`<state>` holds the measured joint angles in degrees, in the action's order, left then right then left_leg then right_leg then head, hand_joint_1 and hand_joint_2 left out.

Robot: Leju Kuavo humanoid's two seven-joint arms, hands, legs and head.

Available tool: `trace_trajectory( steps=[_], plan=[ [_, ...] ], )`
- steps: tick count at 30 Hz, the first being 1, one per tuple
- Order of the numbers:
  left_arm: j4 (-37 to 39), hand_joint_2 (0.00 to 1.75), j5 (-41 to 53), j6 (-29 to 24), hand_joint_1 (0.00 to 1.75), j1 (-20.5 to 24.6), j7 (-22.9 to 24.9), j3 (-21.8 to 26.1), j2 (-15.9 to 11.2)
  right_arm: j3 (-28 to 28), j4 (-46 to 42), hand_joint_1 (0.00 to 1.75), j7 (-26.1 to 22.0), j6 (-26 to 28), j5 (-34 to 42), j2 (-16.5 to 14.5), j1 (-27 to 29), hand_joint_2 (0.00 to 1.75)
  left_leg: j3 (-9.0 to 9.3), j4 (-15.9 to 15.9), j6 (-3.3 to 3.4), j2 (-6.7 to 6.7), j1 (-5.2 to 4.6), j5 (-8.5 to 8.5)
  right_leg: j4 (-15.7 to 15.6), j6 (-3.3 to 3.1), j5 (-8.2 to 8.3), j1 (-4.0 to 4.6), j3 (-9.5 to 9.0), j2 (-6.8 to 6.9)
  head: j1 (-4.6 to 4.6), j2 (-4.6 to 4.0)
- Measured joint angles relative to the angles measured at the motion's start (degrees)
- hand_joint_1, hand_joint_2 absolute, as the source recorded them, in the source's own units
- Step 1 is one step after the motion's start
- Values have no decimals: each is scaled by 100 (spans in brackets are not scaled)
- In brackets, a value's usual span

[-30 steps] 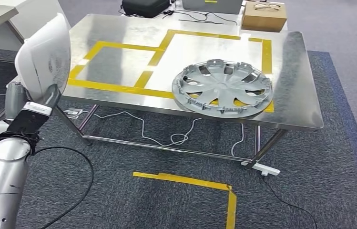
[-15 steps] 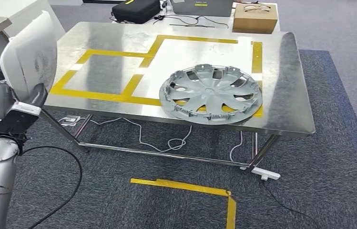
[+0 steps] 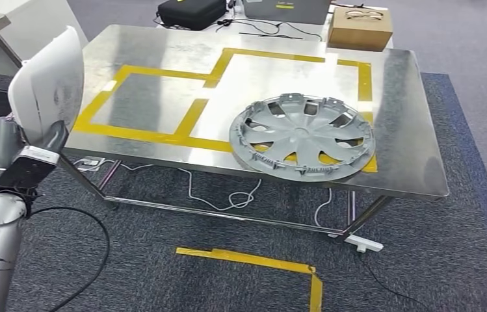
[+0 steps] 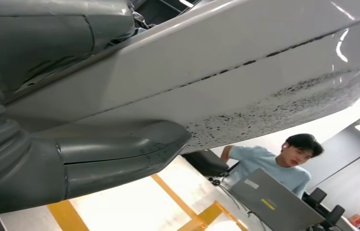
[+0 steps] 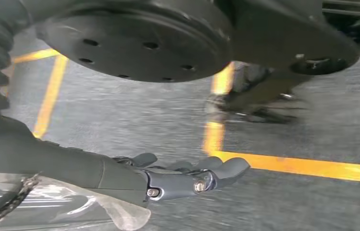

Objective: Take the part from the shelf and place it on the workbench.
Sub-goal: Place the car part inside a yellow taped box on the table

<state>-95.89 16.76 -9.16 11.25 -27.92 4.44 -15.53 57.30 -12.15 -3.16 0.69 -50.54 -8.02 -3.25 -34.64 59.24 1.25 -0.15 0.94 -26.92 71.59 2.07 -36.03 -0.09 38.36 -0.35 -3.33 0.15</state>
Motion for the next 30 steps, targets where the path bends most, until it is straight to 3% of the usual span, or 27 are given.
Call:
trace_trajectory(
  steps=[1, 2, 3, 5, 7, 10, 12, 13, 15, 16, 17, 18, 20, 22, 27, 28, 30],
  plan=[
    [0, 175, 1, 1, 175, -24, -2, -2, 10, 1, 0, 0, -2, -8, -2, 0, -10, 175, 26, 0, 9, 2, -8, -25, 231, -8, 3, 8, 172, 0, 0, 0],
    [0, 175, 1, 1, 175, -44, -5, -4, 20, 1, 0, 0, -1, -14, -6, 0, -20, 175, 65, 0, 13, 2, -16, -54, 252, -24, 122, 16, 234, 0, 1, 0],
    [0, 175, 1, 1, 175, -58, -8, -6, 28, 0, 0, 0, 3, -15, -11, 0, -29, 175, 116, 0, 15, -1, -22, -85, 57, -49, 343, 24, 182, 0, 2, 0],
    [-2, 175, 1, 1, 175, -62, -13, -9, 41, -1, 1, 0, 12, -4, -27, 0, -30, 175, 218, -3, 3, -11, -36, -151, -644, -113, 796, 39, -99, 2, 2, 0],
    [-5, 175, 1, 1, 175, -62, -16, -9, 53, -2, 2, 0, 15, 4, -39, -1, -27, 175, 253, -4, -41, -23, -50, -197, -1152, -166, 886, 58, -360, 0, 1, 0],
    [-9, 175, 1, 4, 175, -67, -24, -14, 72, -2, 2, 0, 19, 2, -54, -3, -13, 175, 246, -21, -126, -19, -51, -217, -1309, -216, 795, 48, -465, -21, -9, 0],
    [-15, 175, 1, 4, 175, -62, -28, -19, 77, -1, 1, 0, 18, 3, -57, -4, -4, 175, 192, 141, -185, -12, -47, -314, -1362, -268, 793, 13, -528, -26, -27, 0],
    [-18, 175, 1, 3, 175, -60, -29, -20, 77, 0, 0, 0, 17, 2, -57, -4, -5, 175, 82, 383, -213, -10, -41, -425, -1385, -295, 784, -4, -570, -22, -38, 0],
    [-18, 175, 1, 2, 175, -69, -31, -24, 79, 0, -1, 0, 17, 0, -58, -5, -5, 175, -309, 1125, -255, -9, -26, -694, -1393, -326, 737, -1, -635, -17, -53, 0],
    [-17, 175, 1, 2, 175, -82, -30, -26, 81, -1, 0, 0, 18, -4, -58, -7, -1, 175, -499, 1429, -269, -8, -22, -758, -1393, -330, 709, 0, -666, -17, -53, 0],
    [-17, 175, 1, 3, 175, -94, -30, -28, 84, -1, 0, 0, 19, -6, -58, -8, 7, 175, -618, 1567, -276, -8, -18, -720, -1392, -328, 680, 0, -702, -19, -53, 0],
    [-17, 175, 1, 3, 175, -99, -30, -29, 85, -1, 0, 0, 20, -8, -58, -9, 14, 175, -631, 1482, -277, -8, -17, -561, -1391, -323, 648, 0, -746, -22, -55, 0],
    [-17, 175, 1, 3, 175, -100, -30, -29, 85, 1, 0, 0, 21, -8, -58, -11, 22, 175, -398, 814, -257, -6, -18, -69, -1392, -297, 572, -1, -847, -27, -51, 0],
    [-17, 175, 1, 4, 175, -93, -30, -32, 89, 0, 1, 0, 22, -9, -59, -13, 14, 175, -148, 225, -213, -3, -37, 154, -1390, -240, 499, 18, -889, -33, -49, 1],
    [-19, 175, 1, 1, 175, -98, -31, -37, 120, -1, -1, 0, 54, -3, -63, -12, -8, 175, -10, -8, -51, -14, -25, 31, -1318, -76, 358, 35, -843, -6, -19, 1],
    [-20, 175, 1, -2, 175, -100, -32, -37, 125, -1, -2, 0, 64, 2, -65, -12, -16, 175, 21, -23, -18, -10, -12, 19, -1105, -48, 254, 31, -739, -4, -11, 1],
    [-20, 175, 2, -7, 175, -118, -34, -38, 140, 0, -1, 0, 70, 9, -66, -12, -19, 175, 55, -28, 22, -1, -9, -19, -360, -17, -18, 15, -282, -2, 0, 0]
  ],
)
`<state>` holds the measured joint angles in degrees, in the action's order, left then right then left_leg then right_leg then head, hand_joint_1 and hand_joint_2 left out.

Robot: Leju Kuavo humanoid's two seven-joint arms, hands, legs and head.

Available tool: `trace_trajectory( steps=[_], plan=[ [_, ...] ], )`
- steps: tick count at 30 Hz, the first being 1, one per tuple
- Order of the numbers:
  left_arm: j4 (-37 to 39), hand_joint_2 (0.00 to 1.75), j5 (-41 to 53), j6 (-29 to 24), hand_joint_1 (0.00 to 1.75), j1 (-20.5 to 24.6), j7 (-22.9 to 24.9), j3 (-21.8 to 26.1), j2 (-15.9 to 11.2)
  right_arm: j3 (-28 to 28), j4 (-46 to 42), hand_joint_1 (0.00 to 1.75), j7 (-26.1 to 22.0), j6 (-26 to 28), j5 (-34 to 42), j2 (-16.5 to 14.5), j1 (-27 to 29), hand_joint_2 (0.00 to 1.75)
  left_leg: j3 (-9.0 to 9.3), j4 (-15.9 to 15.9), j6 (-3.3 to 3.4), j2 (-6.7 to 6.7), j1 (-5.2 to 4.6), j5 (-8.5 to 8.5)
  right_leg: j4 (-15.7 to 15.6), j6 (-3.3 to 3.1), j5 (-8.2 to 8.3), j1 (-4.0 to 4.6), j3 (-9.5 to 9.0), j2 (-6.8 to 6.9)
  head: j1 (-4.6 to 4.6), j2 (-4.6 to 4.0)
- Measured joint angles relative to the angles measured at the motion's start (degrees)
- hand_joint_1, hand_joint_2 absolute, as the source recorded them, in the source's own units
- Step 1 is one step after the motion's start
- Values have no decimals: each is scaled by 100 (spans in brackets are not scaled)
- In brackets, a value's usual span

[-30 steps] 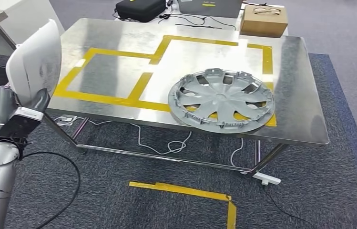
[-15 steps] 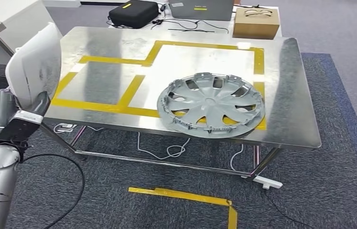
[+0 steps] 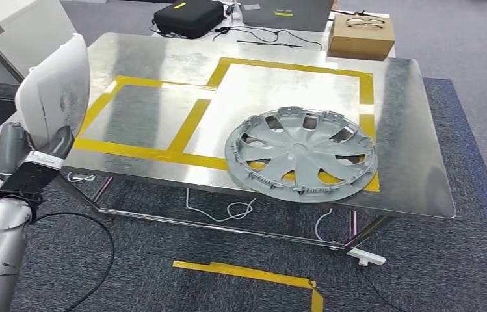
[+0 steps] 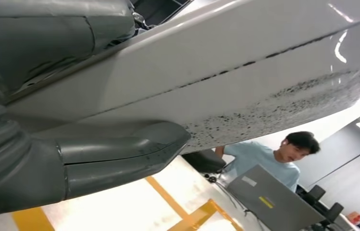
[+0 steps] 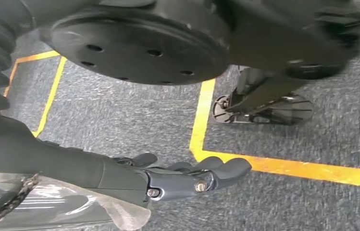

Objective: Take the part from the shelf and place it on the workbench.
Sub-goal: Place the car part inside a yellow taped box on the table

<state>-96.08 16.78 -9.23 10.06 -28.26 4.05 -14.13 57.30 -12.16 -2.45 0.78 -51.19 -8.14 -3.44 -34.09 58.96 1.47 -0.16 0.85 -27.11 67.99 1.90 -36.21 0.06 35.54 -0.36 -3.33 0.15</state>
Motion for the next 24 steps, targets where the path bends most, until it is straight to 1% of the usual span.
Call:
trace_trajectory(
  steps=[1, 2, 3, 4, 5, 6, 7, 8, 9, 11, 12, 13, 14, 16, 17, 18, 19, 20, 21, 22, 23, 24],
  plan=[
    [0, 175, 1, -3, 175, -21, -3, -1, 11, 2, 1, 0, -4, -2, 1, -1, -3, 175, 21, 0, 6, 2, -1, -25, 362, 8, -80, -5, 246, 0, -2, 0],
    [0, 175, 3, -5, 175, -45, -7, -2, 23, 3, 1, 0, -9, -6, 1, -1, -10, 175, 52, 1, 8, 3, -2, -54, 576, 12, -68, -5, 419, 0, -1, 0],
    [0, 175, 5, -7, 175, -67, -12, -4, 36, 5, 1, 0, -12, -9, -1, -1, -17, 175, 96, 1, 6, 2, -3, -88, 574, 8, 63, -4, 478, 1, 0, 0],
    [0, 175, 8, -10, 175, -85, -18, -7, 47, 5, 1, 0, -11, -9, -5, -1, -25, 175, 153, 1, 0, -1, -3, -125, 349, -5, 296, -4, 420, 3, 2, 0],
    [0, 175, 10, -14, 175, -95, -24, -9, 56, 5, 1, 0, -7, -5, -11, 0, -26, 175, 209, 1, -9, -6, -2, -167, -22, -25, 570, -5, 292, 5, 3, 0],
    [0, 175, 11, -18, 175, -99, -29, -9, 65, 5, 1, 0, -5, -1, -19, 0, -21, 175, 252, 1, -26, -11, -11, -205, -365, -47, 772, 0, 159, 8, 4, 0],
    [1, 175, 12, -23, 175, -101, -34, -9, 71, 5, 2, 0, -6, 3, -27, -1, -16, 175, 271, 7, -48, -20, -20, -236, -662, -70, 883, 4, 28, 8, 7, 0],
    [1, 175, 14, -27, 175, -104, -38, -8, 75, 5, 2, 0, -6, 3, -36, -1, -11, 175, 270, 6, -74, -26, -27, -254, -825, -91, 905, 10, -46, 6, 5, 0],
    [1, 175, 16, -28, 175, -107, -42, -7, 79, 5, 3, 0, -10, 2, -44, -1, -8, 175, 262, 2, -103, -28, -33, -261, -870, -111, 859, 19, -80, 0, 3, 0],
    [1, 175, 20, -31, 175, -111, -46, -4, 82, 5, 3, 0, -17, 2, -58, -5, -6, 175, 273, -11, -166, -21, -27, -285, -924, -166, 828, 8, -120, -15, -5, 0],
    [0, 175, 20, -32, 175, -107, -48, -3, 82, 5, 3, 0, -21, 3, -64, -8, -6, 175, 269, 39, -200, -16, -25, -322, -944, -193, 820, -4, -150, -20, -14, 0],
    [0, 175, 20, -34, 175, -94, -50, -1, 81, 6, 3, 0, -23, 5, -70, -11, -9, 175, 212, 185, -233, -13, -22, -395, -965, -225, 810, -19, -187, -20, -25, 0],
    [0, 175, 20, -36, 175, -86, -52, 2, 80, 8, 3, 0, -23, 9, -75, -14, -10, 175, 84, 445, -258, -11, -15, -499, -979, -255, 796, -28, -226, -17, -35, 0],
    [1, 175, 26, -38, 175, -95, -55, 4, 81, 16, 3, 0, -8, 15, -81, -13, -9, 175, -325, 1149, -287, -10, -6, -714, -982, -295, 747, -22, -285, -14, -47, 0],
    [1, 175, 29, -38, 175, -117, -55, 4, 81, 20, 3, 0, 5, 15, -85, -13, -3, 175, -499, 1397, -291, -9, -4, -734, -981, -302, 720, -18, -318, -16, -47, 0],
    [2, 175, 32, -38, 175, -137, -55, 5, 82, 22, 3, 0, 14, 13, -90, -12, 6, 175, -595, 1475, -289, -9, -4, -653, -981, -300, 689, -17, -358, -20, -47, 0],
    [3, 175, 33, -39, 175, -150, -55, 8, 81, 22, 3, 0, 20, 9, -96, -13, 13, 175, -592, 1347, -280, -9, -4, -466, -981, -296, 656, -16, -406, -25, -48, 0],
    [4, 175, 33, -39, 175, -155, -55, 15, 80, 22, 3, 0, 20, 5, -104, -13, 18, 175, -509, 1056, -264, -9, -5, -208, -981, -287, 621, -16, -460, -29, -48, 0],
    [5, 175, 32, -40, 175, -157, -55, 27, 80, 21, 3, 0, 17, 2, -114, -14, 20, 175, -398, 742, -243, -8, -10, -4, -983, -271, 586, -13, -487, -32, -44, 0],
    [8, 175, 30, -40, 175, -160, -52, 43, 79, 21, 3, 0, 13, -2, -128, -15, 16, 175, -282, 442, -220, -10, -22, 122, -978, -245, 551, -5, -516, -36, -43, 0],
    [12, 175, 31, -34, 175, -163, -41, 60, 77, 21, 3, 0, 9, -5, -142, -16, 12, 175, -205, 248, -194, -9, -35, 155, -978, -215, 530, 1, -516, -37, -38, 0],
    [19, 175, 35, -26, 175, -167, -21, 77, 73, 21, 3, 0, 5, -10, -158, -18, 8, 175, -169, 161, -173, -13, -49, 113, -982, -184, 516, 4, -508, -35, -33, 0]
  ],
)
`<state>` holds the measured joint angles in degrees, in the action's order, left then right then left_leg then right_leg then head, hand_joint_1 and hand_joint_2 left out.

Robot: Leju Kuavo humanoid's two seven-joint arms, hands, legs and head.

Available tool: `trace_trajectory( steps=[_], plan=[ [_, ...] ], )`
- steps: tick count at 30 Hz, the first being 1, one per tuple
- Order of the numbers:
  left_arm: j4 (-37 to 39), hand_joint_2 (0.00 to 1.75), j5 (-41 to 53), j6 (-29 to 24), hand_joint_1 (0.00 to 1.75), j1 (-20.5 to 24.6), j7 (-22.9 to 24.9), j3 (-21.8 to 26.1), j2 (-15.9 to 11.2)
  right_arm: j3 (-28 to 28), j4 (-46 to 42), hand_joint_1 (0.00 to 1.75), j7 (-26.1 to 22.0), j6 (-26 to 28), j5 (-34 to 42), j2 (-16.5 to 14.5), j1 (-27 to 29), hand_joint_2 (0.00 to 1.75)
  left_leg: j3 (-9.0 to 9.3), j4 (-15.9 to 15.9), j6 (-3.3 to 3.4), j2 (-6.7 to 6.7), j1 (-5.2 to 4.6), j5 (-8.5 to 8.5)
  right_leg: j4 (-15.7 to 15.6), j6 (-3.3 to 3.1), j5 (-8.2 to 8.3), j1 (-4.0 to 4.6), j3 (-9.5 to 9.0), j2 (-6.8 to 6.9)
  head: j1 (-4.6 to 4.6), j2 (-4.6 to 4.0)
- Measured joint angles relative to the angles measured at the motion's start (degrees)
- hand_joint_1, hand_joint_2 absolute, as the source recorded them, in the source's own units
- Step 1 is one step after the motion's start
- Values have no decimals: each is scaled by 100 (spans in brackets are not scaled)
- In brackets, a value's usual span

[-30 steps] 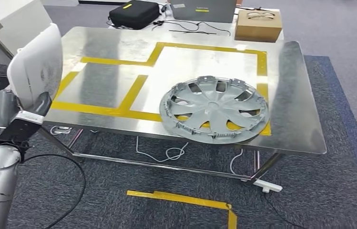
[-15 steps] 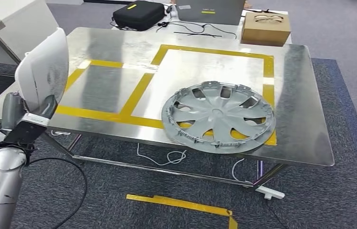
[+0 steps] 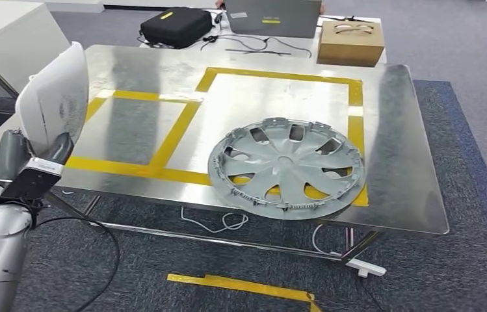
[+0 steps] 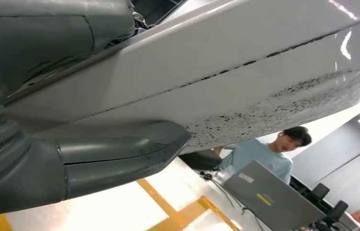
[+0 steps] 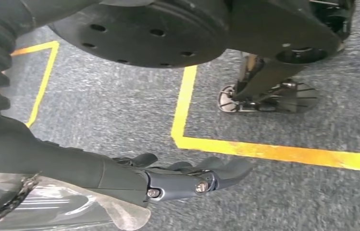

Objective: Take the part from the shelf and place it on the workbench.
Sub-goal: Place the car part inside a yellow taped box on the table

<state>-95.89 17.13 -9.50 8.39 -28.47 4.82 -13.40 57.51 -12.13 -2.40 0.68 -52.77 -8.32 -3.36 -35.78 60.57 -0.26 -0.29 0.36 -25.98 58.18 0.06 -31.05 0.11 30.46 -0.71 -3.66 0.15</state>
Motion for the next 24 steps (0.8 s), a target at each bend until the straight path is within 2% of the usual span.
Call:
trace_trajectory(
  steps=[3, 4, 5, 7, 8, 9, 10, 12, 13, 14, 15, 17, 19, 20, 23, 24],
  plan=[
    [45, 175, 51, 62, 175, 8, 103, 28, -37, 0, 0, 0, 1, -16, -38, -4, -9, 175, 41, -111, 71, -9, 15, -38, 8, 98, -56, -3, 13, 20, 2, 0],
    [70, 175, 75, 82, 175, 31, 139, 29, -57, 0, 0, 0, 2, -21, -48, -4, -15, 175, 60, -134, 99, -6, 30, -39, 131, 130, -134, -5, 78, 24, 10, 0],
    [104, 175, 101, 96, 175, 61, 170, 30, -78, 0, 0, 0, 4, -27, -60, -4, -22, 175, 78, -152, 123, 0, 43, -39, 374, 157, -254, -9, 211, 26, 18, 0],
    [198, 175, 154, 106, 175, 130, 212, 31, -115, 1, 0, 0, 1, -46, -74, -5, -30, 175, 87, -153, 154, 11, 43, -55, 1141, 187, -534, -21, 644, 28, 31, 0],
    [260, 175, 191, 108, 175, 159, 231, 31, -131, 1, 0, 0, -3, -60, -80, -5, -38, 175, 93, -152, 159, 14, 42, -63, 1456, 195, -596, -23, 844, 28, 29, 0],
    [326, 175, 230, 108, 175, 192, 248, 29, -144, 1, 0, 0, -5, -72, -87, -5, -46, 175, 105, -152, 162, 16, 42, -75, 1607, 199, -560, -22, 966, 28, 30, 0],
    [402, 175, 277, 108, 175, 232, 265, 26, -155, 0, 0, 0, -7, -80, -98, -4, -55, 175, 125, -151, 160, 15, 42, -88, 1528, 196, -409, -22, 968, 29, 31, 0],
    [571, 175, 381, 96, 175, 345, 284, 21, -181, -2, 0, 0, 1, -85, -132, -3, -58, 175, 180, -151, 142, 7, 43, -123, 856, 168, 52, -22, 705, 38, 33, 0],
    [660, 175, 438, 82, 175, 418, 287, 19, -196, -2, 0, 0, 3, -88, -148, -3, -55, 175, 197, -144, 124, -2, 33, -139, 496, 151, 211, -18, 548, 42, 33, 0],
    [745, 175, 492, 67, 175, 490, 292, 17, -212, -2, 0, 0, 5, -92, -162, -3, -54, 175, 199, -140, 99, -10, 25, -146, 234, 124, 283, -14, 422, 44, 31, 0],
    [822, 175, 535, 54, 175, 555, 297, 14, -227, -2, 0, 0, 5, -97, -174, -3, -52, 175, 192, -139, 70, -15, 17, -145, 105, 99, 282, -8, 356, 39, 26, 0],
    [943, 175, 589, 42, 175, 655, 305, 1, -248, -2, 0, 0, 4, -104, -193, -3, -51, 175, 188, -154, 5, -12, 14, -132, 46, 37, 261, -5, 312, 21, 19, 0],
    [1046, 175, 617, 33, 175, 740, 304, -19, -271, -1, 0, 0, 5, -110, -218, -3, -46, 175, 162, -60, -57, -2, 23, -211, 2, -27, 287, -23, 284, 11, 4, 0],
    [1107, 175, 622, 28, 175, 799, 304, -28, -281, -1, 0, 0, 8, -111, -231, -3, -50, 175, 80, 132, -83, 1, 27, -325, -17, -56, 295, -35, 266, 14, -8, 0],
    [1342, 175, 593, 25, 175, 995, 308, -60, -272, -1, 0, 0, 16, -117, -268, -3, -55, 175, -424, 1169, -129, 5, 36, -760, -23, -96, 284, -31, 247, 23, -31, 0],
    [1416, 175, 585, 27, 175, 1052, 313, -76, -256, -1, 0, 0, 17, -121, -279, -3, -55, 175, -533, 1372, -133, 6, 37, -783, -22, -100, 280, -27, 242, 24, -31, 0]
  ],
)
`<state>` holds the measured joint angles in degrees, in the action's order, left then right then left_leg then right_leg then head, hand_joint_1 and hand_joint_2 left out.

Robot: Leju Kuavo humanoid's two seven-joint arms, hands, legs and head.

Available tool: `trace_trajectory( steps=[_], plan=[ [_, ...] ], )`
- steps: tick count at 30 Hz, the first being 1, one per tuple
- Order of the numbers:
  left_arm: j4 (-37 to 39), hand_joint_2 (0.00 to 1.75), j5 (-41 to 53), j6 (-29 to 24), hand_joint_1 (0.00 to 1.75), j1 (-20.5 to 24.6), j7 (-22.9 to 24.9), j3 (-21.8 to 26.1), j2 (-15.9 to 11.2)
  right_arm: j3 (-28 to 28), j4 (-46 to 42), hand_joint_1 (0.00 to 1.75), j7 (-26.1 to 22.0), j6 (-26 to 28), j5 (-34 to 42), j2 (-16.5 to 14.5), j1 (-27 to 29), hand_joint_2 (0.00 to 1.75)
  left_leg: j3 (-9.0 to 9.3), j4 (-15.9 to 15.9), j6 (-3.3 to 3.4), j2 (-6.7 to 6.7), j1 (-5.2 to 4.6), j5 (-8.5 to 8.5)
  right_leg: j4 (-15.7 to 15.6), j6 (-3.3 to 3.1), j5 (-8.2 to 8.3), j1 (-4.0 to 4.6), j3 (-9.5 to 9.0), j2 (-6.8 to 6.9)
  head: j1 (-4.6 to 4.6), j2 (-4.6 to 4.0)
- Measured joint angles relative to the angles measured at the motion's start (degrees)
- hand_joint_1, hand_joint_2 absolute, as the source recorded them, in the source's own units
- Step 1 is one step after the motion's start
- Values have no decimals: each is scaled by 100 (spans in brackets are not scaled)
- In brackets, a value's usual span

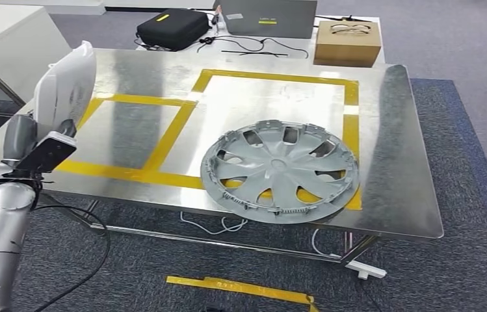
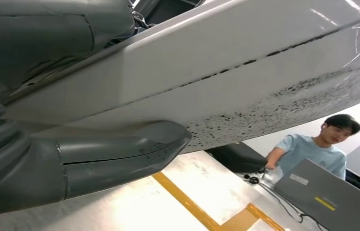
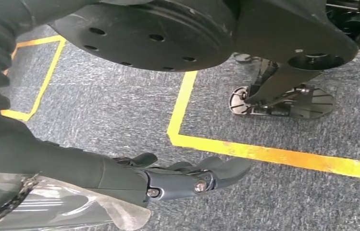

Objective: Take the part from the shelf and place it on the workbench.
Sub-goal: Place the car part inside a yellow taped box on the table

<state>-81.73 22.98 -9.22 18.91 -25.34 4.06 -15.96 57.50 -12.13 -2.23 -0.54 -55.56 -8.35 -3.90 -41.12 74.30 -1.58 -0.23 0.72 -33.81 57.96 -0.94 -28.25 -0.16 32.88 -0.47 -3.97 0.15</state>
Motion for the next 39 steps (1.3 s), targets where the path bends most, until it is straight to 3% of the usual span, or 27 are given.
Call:
trace_trajectory(
  steps=[1, 2, 4, 5, 6, 10, 12, 14, 15, 16, 17, 19, 20, 21, 24, 26, 29, 30, 31, 32, 35, 37, 39],
  plan=[
    [62, 175, -4, 2, 175, 57, 4, -21, 16, 0, 0, 0, 0, -4, -10, 0, -1, 175, -14, 1, 3, 0, 0, 86, 2, 0, -4, 2, -7, -2, -2, 0],
    [121, 175, -5, 4, 175, 123, 8, -45, 34, -1, 0, 0, 0, -8, -21, 0, -3, 175, 77, -219, 13, 0, 0, 270, 3, 3, -9, 2, -21, -6, -1, 0],
    [229, 175, 3, -2, 175, 290, 19, -104, 70, -1, 0, 0, 0, -14, -43, 0, -6, 175, 403, -946, 44, 0, -7, 657, 8, 27, -28, 14, -41, -12, 0, 0],
    [289, 175, 17, -15, 175, 388, 31, -143, 89, -1, 0, 0, 1, -15, -52, 0, -8, 175, 537, -1254, 66, 0, -14, 746, 17, 48, -37, 25, -34, -14, 2, 0],
    [349, 175, 38, -33, 175, 476, 46, -186, 108, -1, 0, 0, 1, -15, -58, 0, -9, 175, 607, -1430, 87, -2, -24, 765, 22, 73, -40, 35, -19, -14, 6, 0],
    [526, 175, 110, -90, 175, 687, 75, -334, 182, 1, -1, 0, 9, -12, -64, 9, -16, 175, 637, -1536, 202, 4, -11, 731, 88, 192, -105, 40, 54, -9, 15, 0],
    [581, 175, 125, -117, 175, 759, 75, -394, 219, 1, -2, 0, 11, -11, -64, 19, -19, 175, 658, -1559, 258, 16, 11, 734, 555, 243, -361, 32, 296, -4, 43, 0],
    [645, 175, 142, -140, 175, 795, 78, -449, 240, 3, -2, 0, 5, -26, -61, 24, -31, 175, 661, -1557, 287, 23, 7, 721, 1300, 274, -657, 24, 670, 0, 62, 0],
    [678, 175, 151, -144, 175, 800, 82, -469, 249, 4, -2, 0, 5, -34, -61, 26, -44, 175, 666, -1556, 291, 27, 4, 715, 1541, 282, -702, 24, 792, 0, 62, 0],
    [709, 175, 159, -146, 175, 804, 86, -485, 257, 4, -2, 0, 8, -42, -62, 26, -55, 175, 675, -1555, 293, 29, 3, 708, 1581, 284, -638, 24, 815, 0, 64, 0],
    [736, 175, 169, -149, 175, 808, 90, -499, 265, 4, -2, 0, 12, -43, -66, 26, -61, 175, 691, -1554, 290, 27, 3, 698, 1400, 277, -473, 23, 731, 1, 64, 0],
    [784, 175, 202, -163, 175, 830, 95, -521, 271, 3, -2, 0, 21, -40, -74, 27, -50, 175, 724, -1554, 268, 20, -1, 672, 682, 247, -80, 18, 394, 7, 64, 0],
    [806, 175, 222, -175, 175, 852, 103, -532, 271, 3, -1, 0, 22, -39, -78, 28, -39, 175, 722, -1543, 250, 12, -11, 662, 361, 230, 25, 20, 236, 7, 63, 0],
    [831, 175, 249, -189, 175, 876, 117, -546, 271, 2, -1, 0, 23, -40, -86, 28, -29, 175, 705, -1534, 226, 7, -20, 662, 163, 210, 47, 23, 140, 6, 61, 0],
    [925, 175, 348, -238, 175, 933, 168, -600, 268, 2, 0, 0, 19, -43, -116, 27, -10, 175, 660, -1534, 143, 7, -29, 673, 32, 135, -4, 19, 78, -15, 57, 0],
    [999, 175, 402, -271, 175, 989, 183, -631, 265, 2, 0, 0, 16, -43, -134, 25, -11, 175, 600, -1365, 88, 11, -23, 556, -8, 79, 12, -6, 36, -20, 45, 0],
    [1137, 175, 467, -341, 175, 1061, 187, -674, 262, 2, 0, 0, 17, -42, -158, 25, -8, 175, 126, -357, 23, 11, -12, 125, -26, 16, -5, -13, -16, -12, 24, 0],
    [1183, 175, 482, -356, 175, 1058, 187, -690, 262, 2, 0, 0, 18, -41, -161, 25, -6, 175, -32, -58, 13, 11, -10, 51, -25, 6, -13, -11, -28, -11, 24, 0],
    [1222, 175, 494, -361, 175, 1051, 187, -705, 262, 3, 0, 0, 18, -40, -162, 26, -5, 175, -110, 59, 12, 11, -10, 84, -24, 1, -22, -8, -41, -14, 24, 0],
    [1254, 175, 503, -363, 175, 1049, 188, -721, 262, 3, 0, 0, 18, -41, -162, 26, -4, 175, -80, -53, 20, 11, -10, 229, -22, 0, -32, -5, -59, -19, 23, 0],
    [1313, 175, 518, -372, 175, 1084, 189, -746, 262, 3, 0, 0, 19, -41, -166, 25, -4, 175, 362, -1089, 76, 10, -21, 800, -9, 31, -80, 13, -105, -32, 26, 0],
    [1349, 175, 570, -402, 175, 1125, 204, -756, 262, 3, 0, 0, 20, -39, -170, 26, -5, 175, 509, -1456, 118, 8, -41, 848, 3, 78, -93, 31, -71, -33, 31, 0],
    [1422, 175, 684, -474, 175, 1160, 250, -767, 261, 3, -1, 0, 17, -38, -182, 28, -8, 175, 522, -1519, 163, 4, -43, 817, -4, 136, -97, 39, -48, -29, 31, 0]
  ],
)
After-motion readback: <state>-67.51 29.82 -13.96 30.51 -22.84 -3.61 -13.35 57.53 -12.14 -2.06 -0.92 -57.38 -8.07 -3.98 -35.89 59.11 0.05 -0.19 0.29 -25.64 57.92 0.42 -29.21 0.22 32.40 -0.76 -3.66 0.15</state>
